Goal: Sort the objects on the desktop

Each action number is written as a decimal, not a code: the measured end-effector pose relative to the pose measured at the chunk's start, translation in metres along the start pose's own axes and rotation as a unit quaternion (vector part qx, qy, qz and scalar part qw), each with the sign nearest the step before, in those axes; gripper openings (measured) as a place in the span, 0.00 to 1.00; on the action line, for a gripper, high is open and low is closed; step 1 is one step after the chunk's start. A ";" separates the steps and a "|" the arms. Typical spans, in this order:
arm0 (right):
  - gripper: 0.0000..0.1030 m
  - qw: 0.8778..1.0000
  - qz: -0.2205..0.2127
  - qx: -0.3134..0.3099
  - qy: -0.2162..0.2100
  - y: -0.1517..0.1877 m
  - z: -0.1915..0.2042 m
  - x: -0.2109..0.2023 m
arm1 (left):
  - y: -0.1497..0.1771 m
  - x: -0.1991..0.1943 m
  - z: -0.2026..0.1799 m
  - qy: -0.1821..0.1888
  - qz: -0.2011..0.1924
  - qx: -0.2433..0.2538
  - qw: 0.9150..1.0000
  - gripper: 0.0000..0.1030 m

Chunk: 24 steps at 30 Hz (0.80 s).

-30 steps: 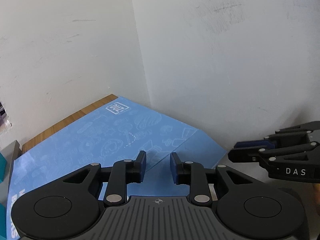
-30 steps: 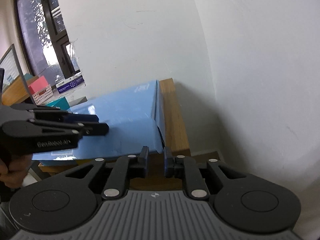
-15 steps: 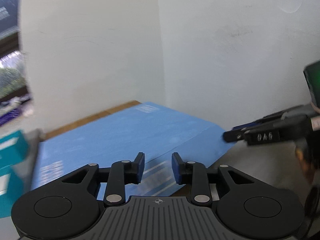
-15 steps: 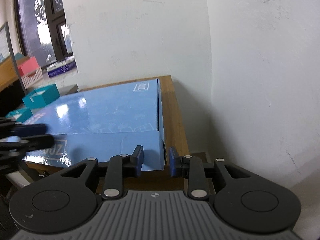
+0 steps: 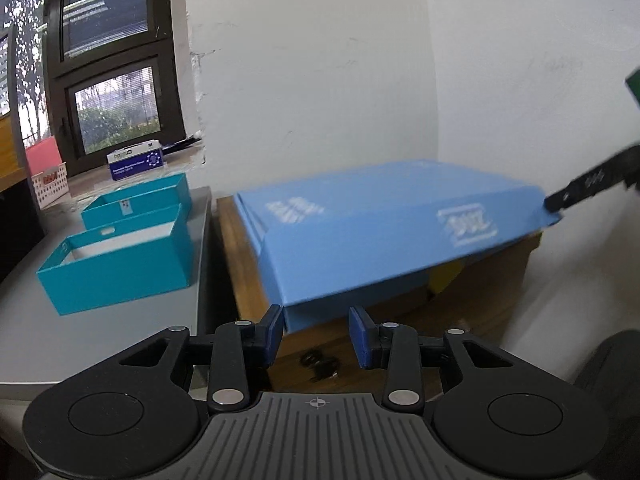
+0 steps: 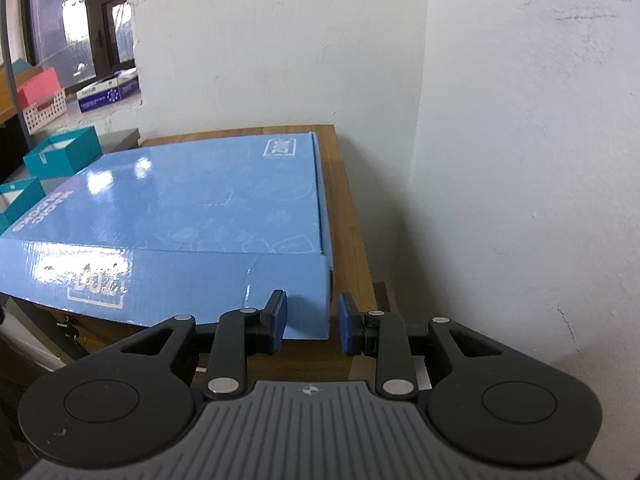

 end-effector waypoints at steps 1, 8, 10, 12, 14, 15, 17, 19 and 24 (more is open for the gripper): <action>0.31 1.000 0.002 -0.004 0.003 0.000 0.001 -0.001 | 0.004 0.001 0.001 -0.005 -0.001 0.003 1.000 0.38; 0.31 1.000 0.009 -0.018 0.010 0.000 0.007 -0.003 | 0.010 0.017 0.014 -0.036 -0.018 0.027 0.999 0.36; 0.31 1.000 0.011 -0.017 0.010 0.000 0.007 -0.003 | 0.007 0.016 0.015 -0.037 -0.031 0.032 0.998 0.32; 0.31 1.000 0.012 -0.016 0.010 -0.002 0.007 -0.003 | 0.004 0.015 0.015 -0.040 -0.041 0.039 0.998 0.28; 0.31 1.000 0.013 -0.014 0.009 -0.004 0.007 -0.003 | 0.002 0.014 0.015 -0.038 -0.047 0.039 0.997 0.22; 0.31 1.000 0.011 -0.011 0.009 -0.006 0.006 -0.003 | 0.000 0.014 0.016 -0.035 -0.049 0.039 0.997 0.22; 0.31 1.000 0.007 -0.010 0.012 -0.011 0.006 -0.002 | -0.001 0.013 0.015 -0.031 -0.053 0.041 0.997 0.18; 0.31 1.000 0.002 -0.013 0.014 -0.017 0.007 -0.001 | -0.002 0.012 0.014 -0.028 -0.053 0.043 0.997 0.13; 0.31 1.000 -0.023 -0.018 0.012 -0.037 0.015 0.000 | -0.001 0.010 0.013 -0.027 -0.053 0.041 0.997 0.12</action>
Point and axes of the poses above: each gripper's, at about its wrist camera, not at the fingertips, and x roughly the way its jaws point, z to its left, y to its underside, the point moved 8 cm from there along x, roughly the way its jaws point, and after that the axes turned 3 degrees about y, right-handed, at the moved point
